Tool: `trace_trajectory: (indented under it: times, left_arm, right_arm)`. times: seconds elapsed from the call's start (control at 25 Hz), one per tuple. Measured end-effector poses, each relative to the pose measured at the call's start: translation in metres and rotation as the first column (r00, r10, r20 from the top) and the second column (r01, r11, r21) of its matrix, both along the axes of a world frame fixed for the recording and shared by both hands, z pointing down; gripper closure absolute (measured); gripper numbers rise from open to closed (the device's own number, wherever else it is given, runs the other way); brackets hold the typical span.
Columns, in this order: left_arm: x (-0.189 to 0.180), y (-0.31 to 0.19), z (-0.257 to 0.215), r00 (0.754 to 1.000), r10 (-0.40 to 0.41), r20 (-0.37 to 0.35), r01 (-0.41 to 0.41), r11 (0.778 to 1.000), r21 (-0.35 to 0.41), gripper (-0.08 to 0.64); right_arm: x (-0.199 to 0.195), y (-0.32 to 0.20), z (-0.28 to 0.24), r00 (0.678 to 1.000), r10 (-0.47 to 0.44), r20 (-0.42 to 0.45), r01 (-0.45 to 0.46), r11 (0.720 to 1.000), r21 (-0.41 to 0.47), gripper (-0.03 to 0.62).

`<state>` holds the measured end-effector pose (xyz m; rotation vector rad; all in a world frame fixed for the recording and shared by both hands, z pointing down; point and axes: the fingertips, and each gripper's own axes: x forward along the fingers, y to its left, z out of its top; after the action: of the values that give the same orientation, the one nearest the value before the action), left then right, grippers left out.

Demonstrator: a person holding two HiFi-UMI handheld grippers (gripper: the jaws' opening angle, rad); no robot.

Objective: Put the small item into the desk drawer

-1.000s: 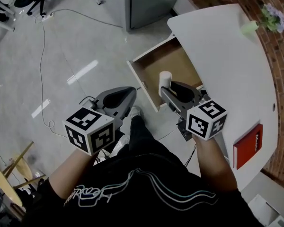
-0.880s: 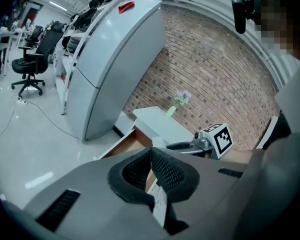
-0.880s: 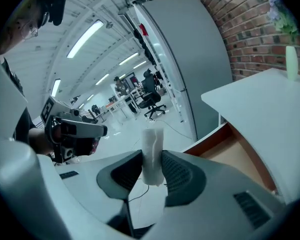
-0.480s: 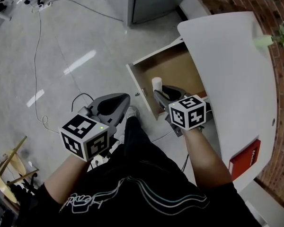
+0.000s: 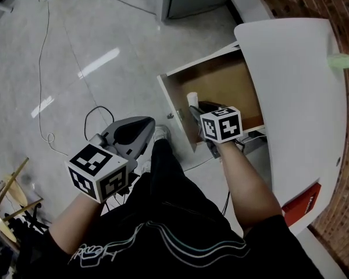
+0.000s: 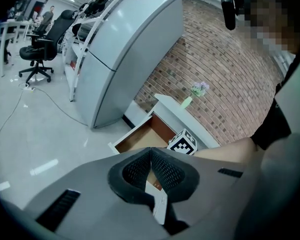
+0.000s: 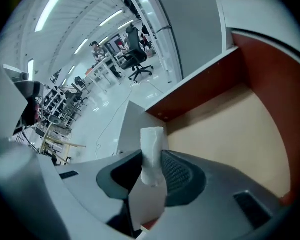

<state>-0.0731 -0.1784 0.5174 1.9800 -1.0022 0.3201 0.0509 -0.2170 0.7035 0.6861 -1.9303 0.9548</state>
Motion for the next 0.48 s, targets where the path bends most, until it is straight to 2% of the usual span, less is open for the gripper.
trace_trajectory:
  times: [0.48]
  left_arm:
    - [-0.029,-0.007,0.038,0.996,-0.091,0.009,0.091,0.995,-0.047,0.538]
  right_arm:
    - [0.011,-0.005,0.093,0.981,-0.113,-0.160,0.091,0.986,-0.141,0.459]
